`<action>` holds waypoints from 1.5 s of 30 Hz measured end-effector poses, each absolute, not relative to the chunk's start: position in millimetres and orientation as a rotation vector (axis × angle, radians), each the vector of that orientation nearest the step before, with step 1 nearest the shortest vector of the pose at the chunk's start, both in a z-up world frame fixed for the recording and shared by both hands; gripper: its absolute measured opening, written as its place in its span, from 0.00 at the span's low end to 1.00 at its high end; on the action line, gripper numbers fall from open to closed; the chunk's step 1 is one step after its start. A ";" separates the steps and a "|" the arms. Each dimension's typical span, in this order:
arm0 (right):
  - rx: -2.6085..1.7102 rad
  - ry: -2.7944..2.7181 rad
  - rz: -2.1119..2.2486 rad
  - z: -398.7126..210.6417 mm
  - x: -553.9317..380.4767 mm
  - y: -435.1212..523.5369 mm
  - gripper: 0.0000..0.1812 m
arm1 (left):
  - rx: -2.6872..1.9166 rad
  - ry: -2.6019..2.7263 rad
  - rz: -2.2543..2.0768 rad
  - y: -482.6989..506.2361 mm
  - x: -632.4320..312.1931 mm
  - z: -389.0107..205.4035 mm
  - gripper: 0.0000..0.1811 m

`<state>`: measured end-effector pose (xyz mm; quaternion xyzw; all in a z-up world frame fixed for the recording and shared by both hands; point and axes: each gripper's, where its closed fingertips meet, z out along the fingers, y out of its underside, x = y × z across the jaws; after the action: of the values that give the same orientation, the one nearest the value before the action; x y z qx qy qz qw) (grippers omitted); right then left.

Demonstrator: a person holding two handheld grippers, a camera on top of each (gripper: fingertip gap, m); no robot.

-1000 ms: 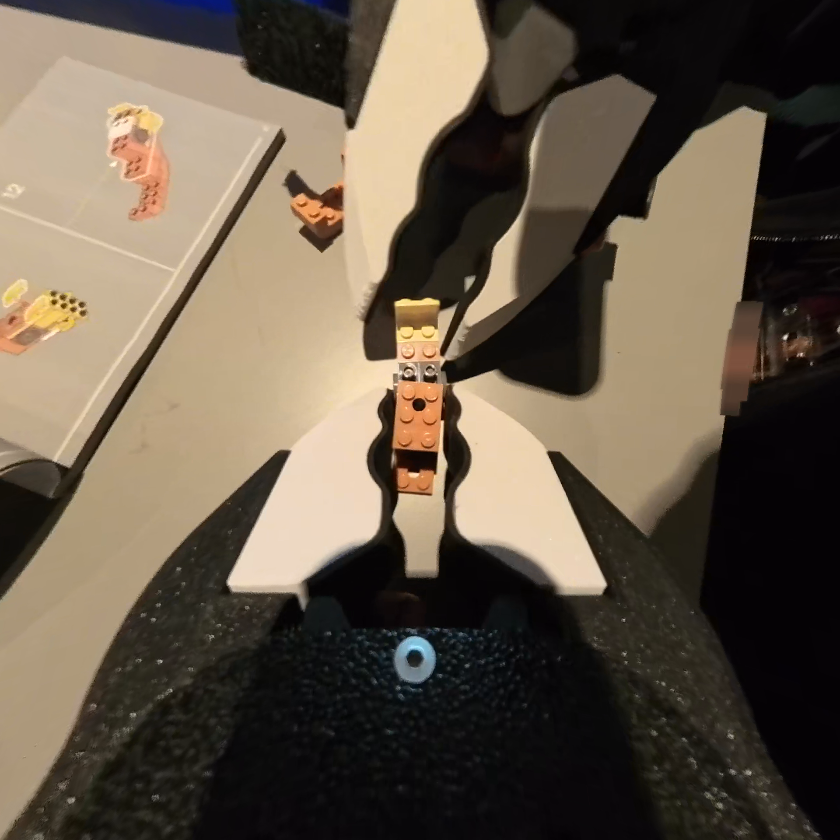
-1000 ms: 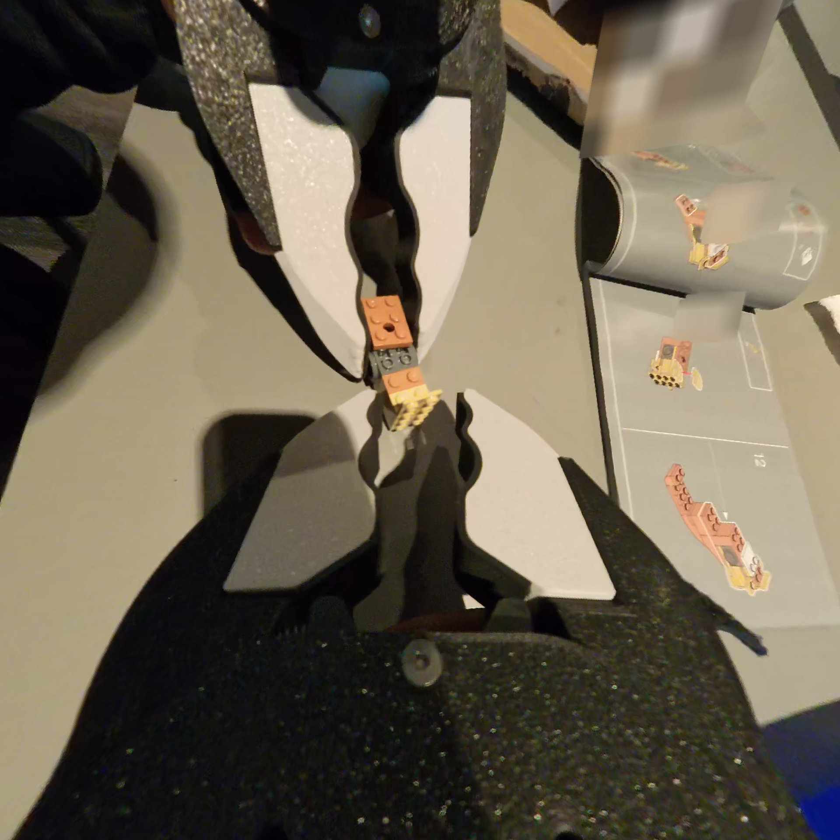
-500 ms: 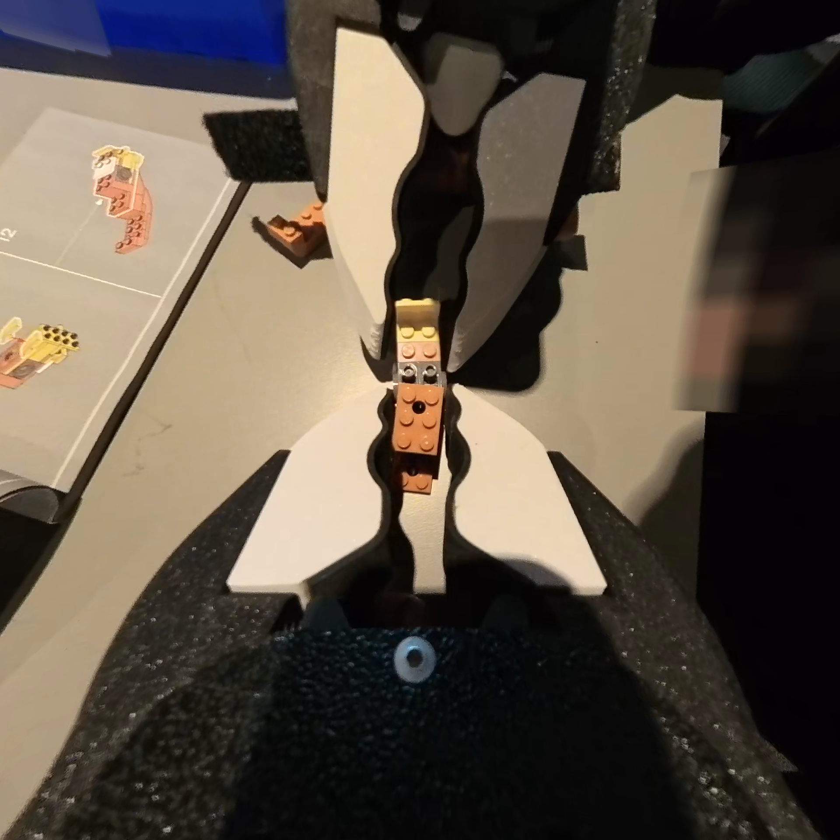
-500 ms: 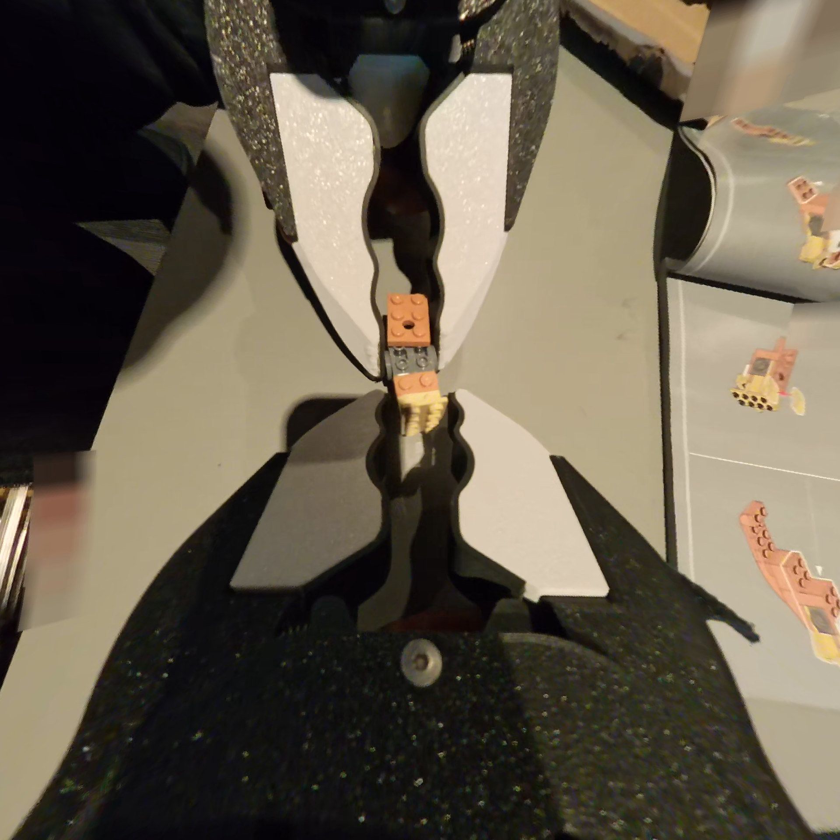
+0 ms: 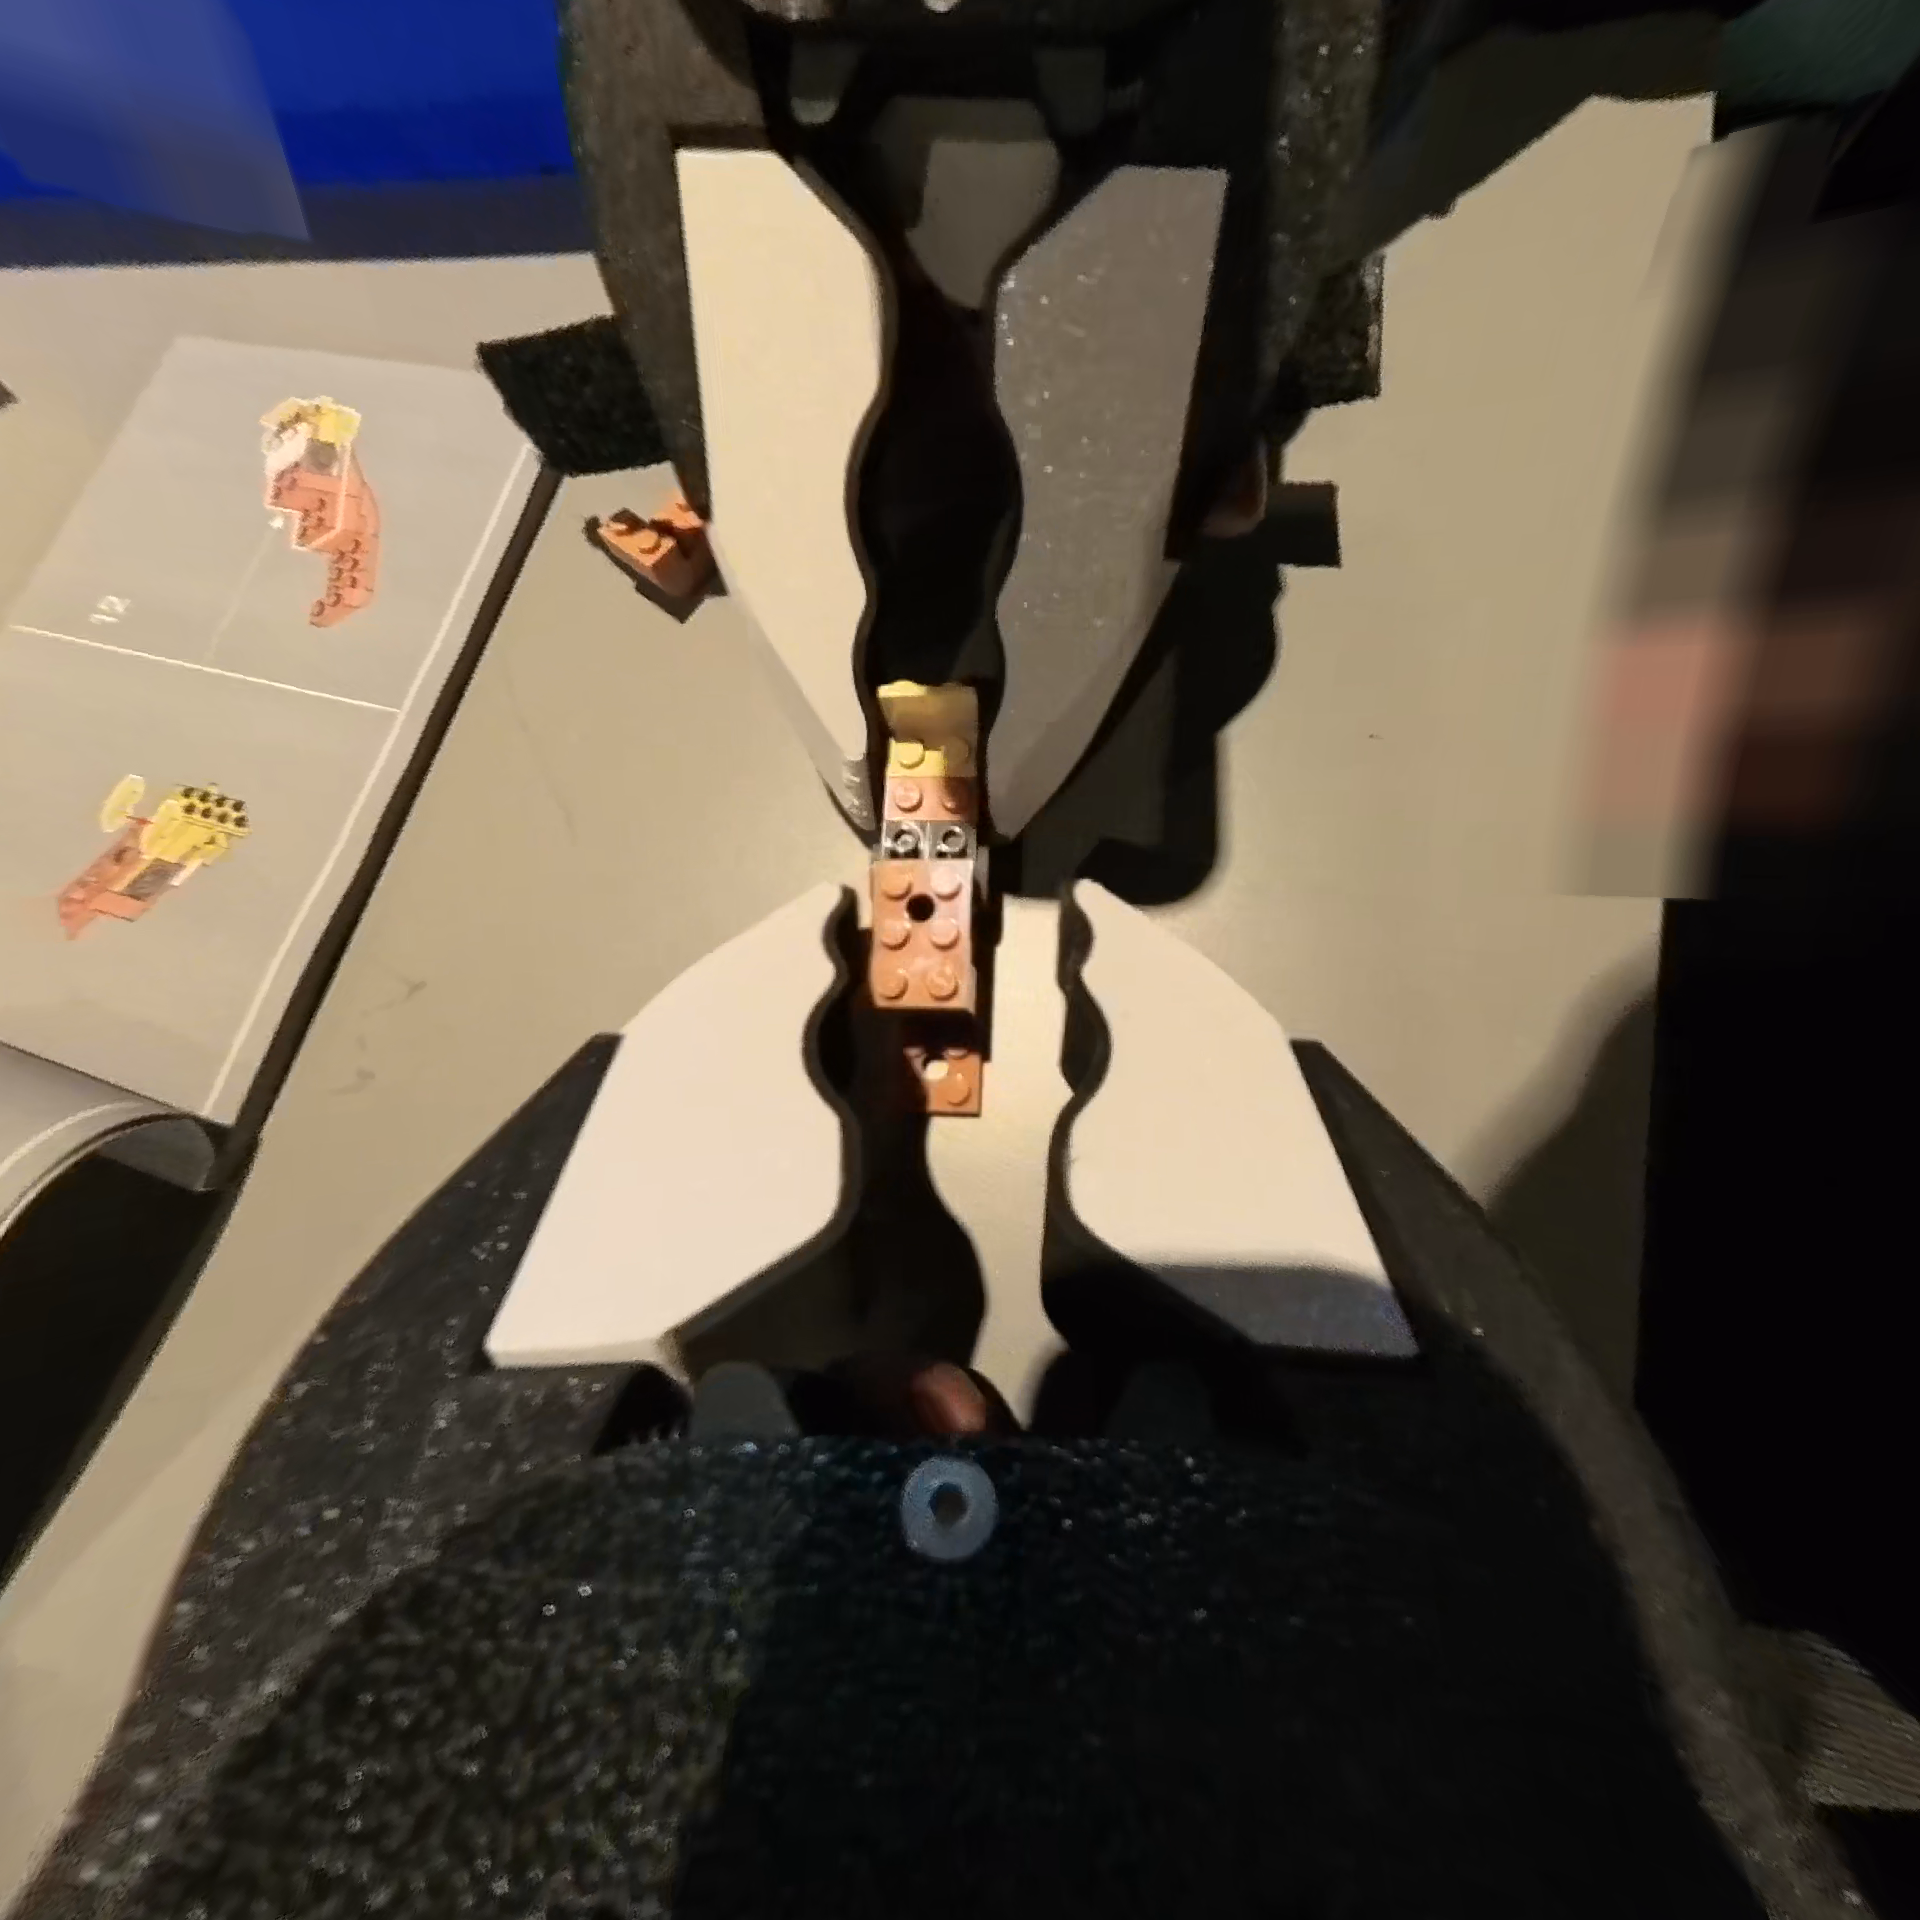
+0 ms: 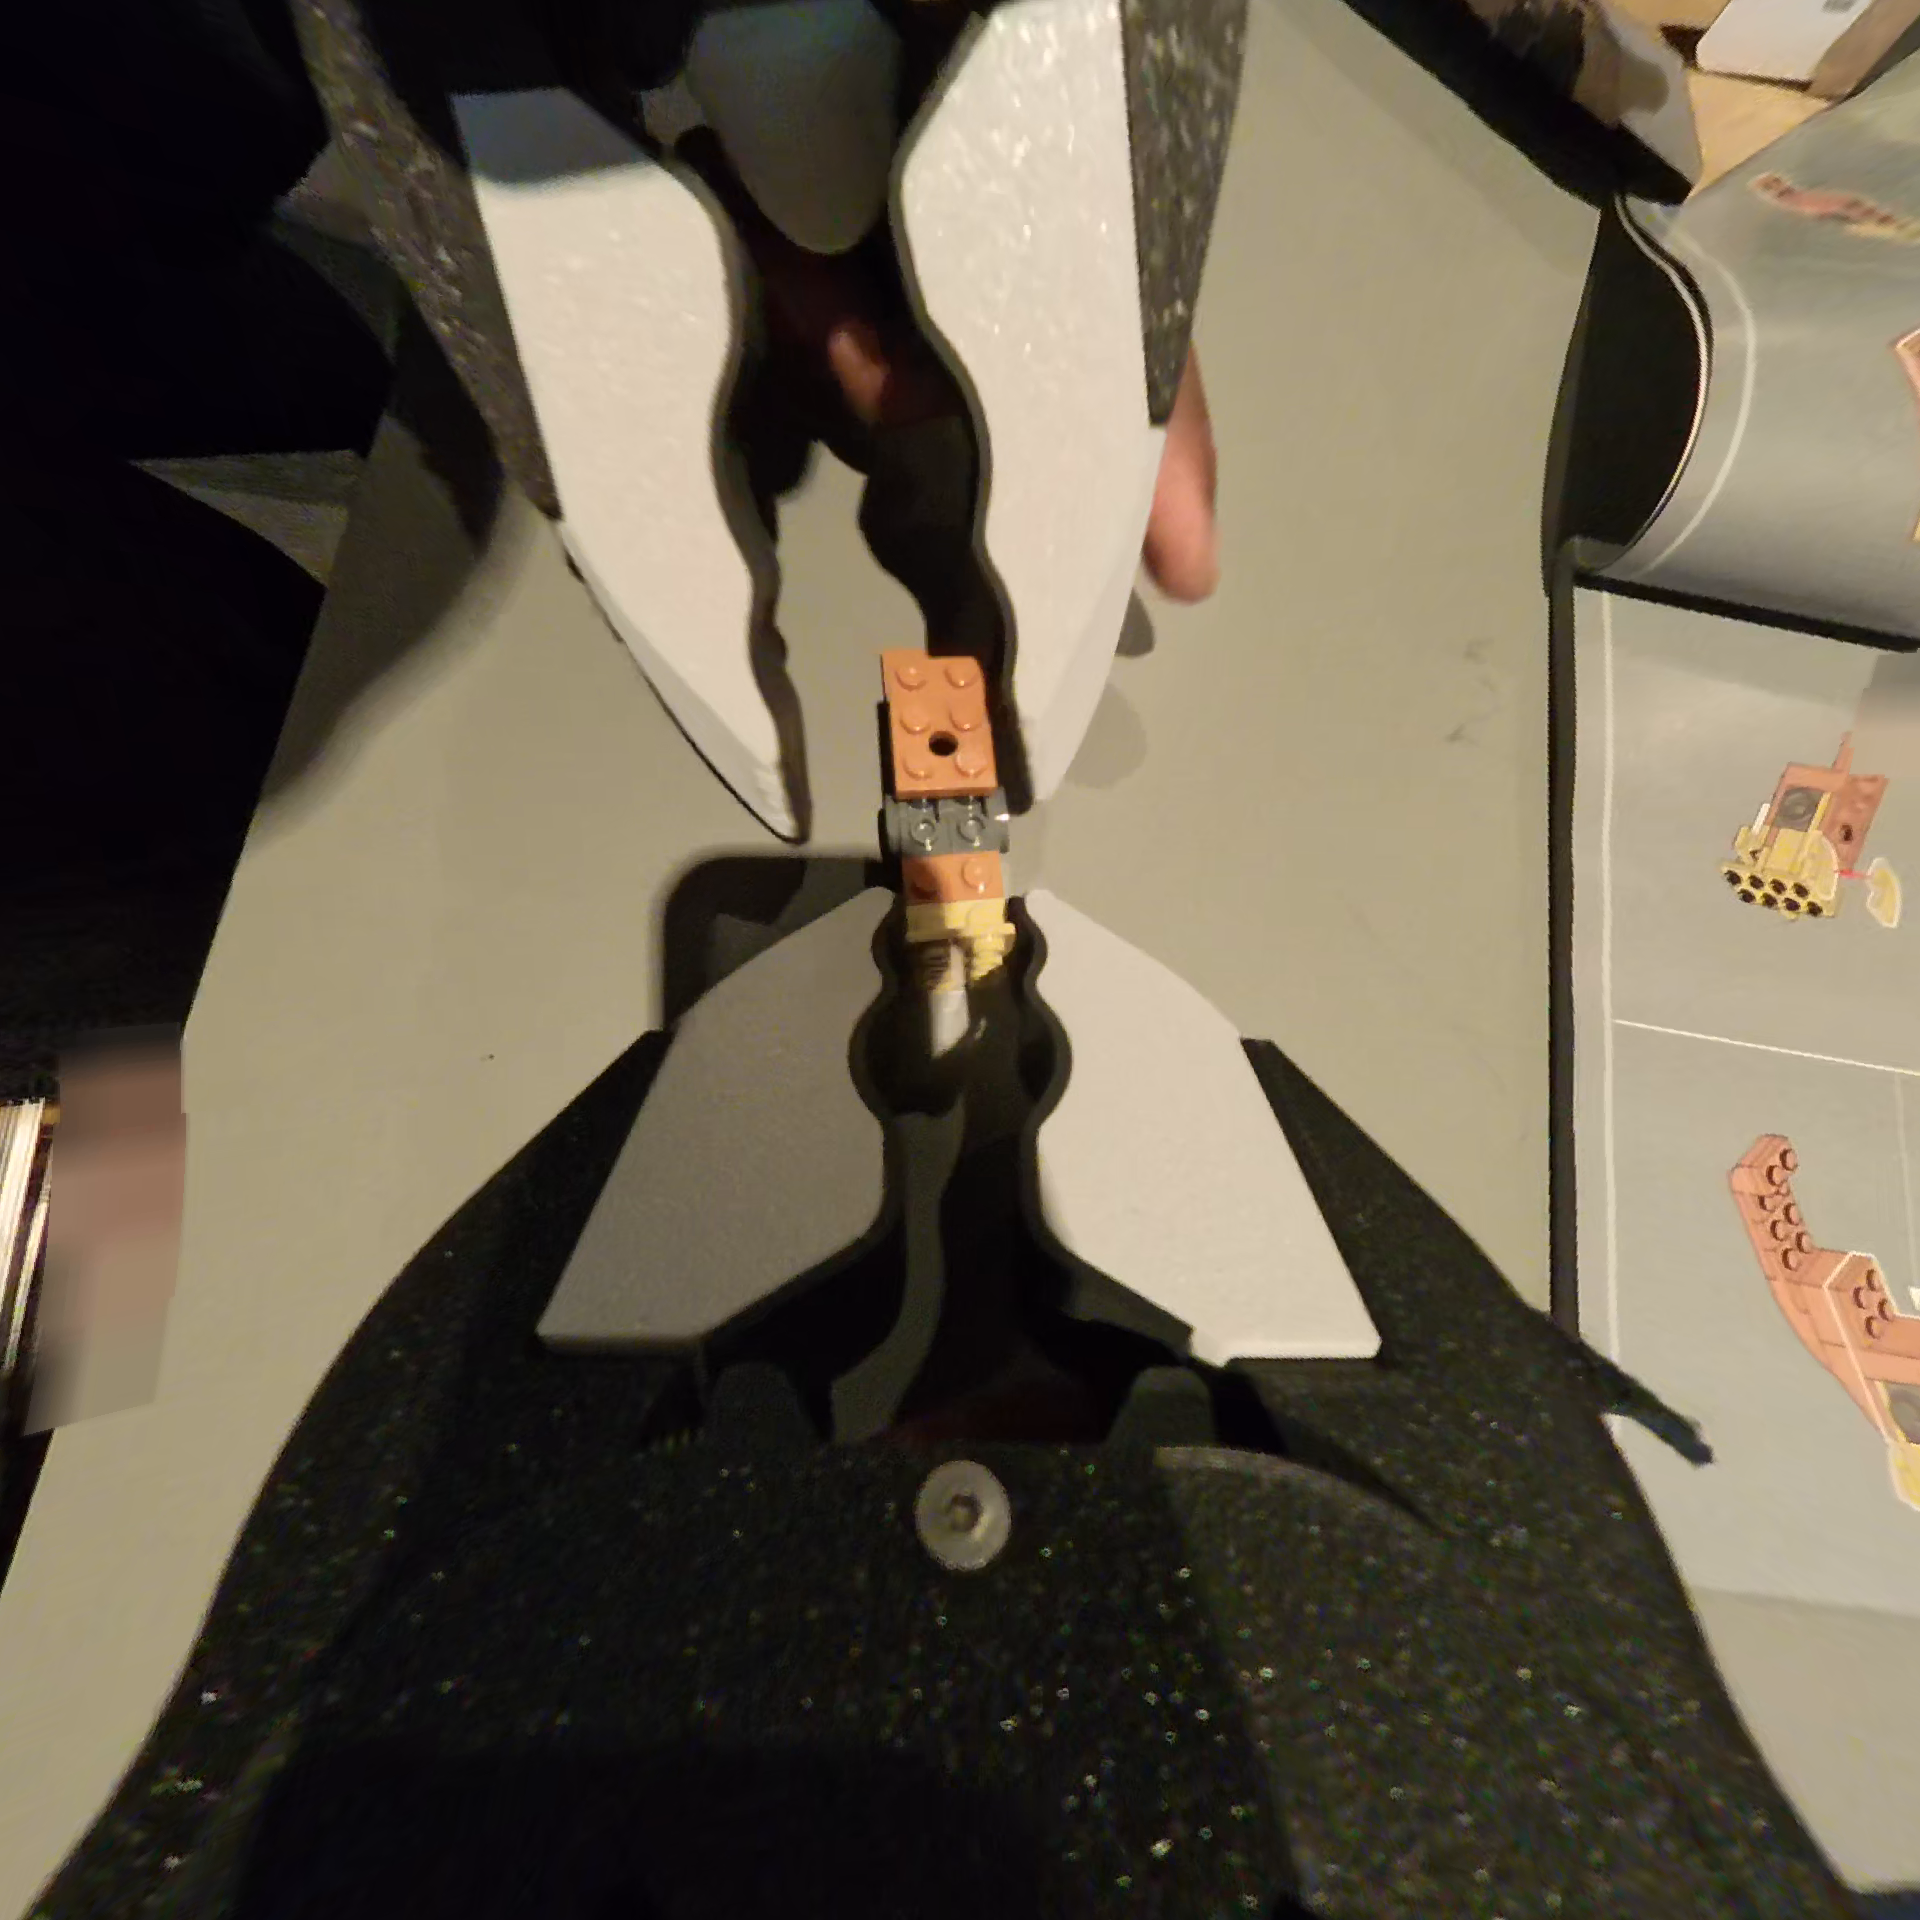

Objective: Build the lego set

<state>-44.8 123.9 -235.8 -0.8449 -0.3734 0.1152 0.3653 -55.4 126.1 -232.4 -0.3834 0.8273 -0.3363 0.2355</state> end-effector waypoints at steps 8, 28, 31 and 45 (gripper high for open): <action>-2.176 -0.966 0.296 -236.4 -45.4 124.1 0.10 | -1.076 2.136 -0.804 149.7 -66.7 -222.5 0.22; -2.160 -0.960 0.306 -233.7 -49.6 125.6 0.09 | -1.054 2.135 -0.784 149.1 -62.9 -225.8 0.02; -2.145 -0.951 0.320 -231.2 -49.7 125.3 0.09 | -1.054 2.135 -0.786 149.0 -62.6 -225.0 0.03; -2.107 -0.874 0.475 -218.0 -52.3 122.9 0.10 | -0.996 2.083 -0.726 155.3 -64.1 -199.8 0.11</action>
<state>-52.3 122.9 -218.0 -0.8308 -0.3447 0.1872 0.3949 -64.1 155.3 -199.8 -0.3851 0.8053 -0.2806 0.3527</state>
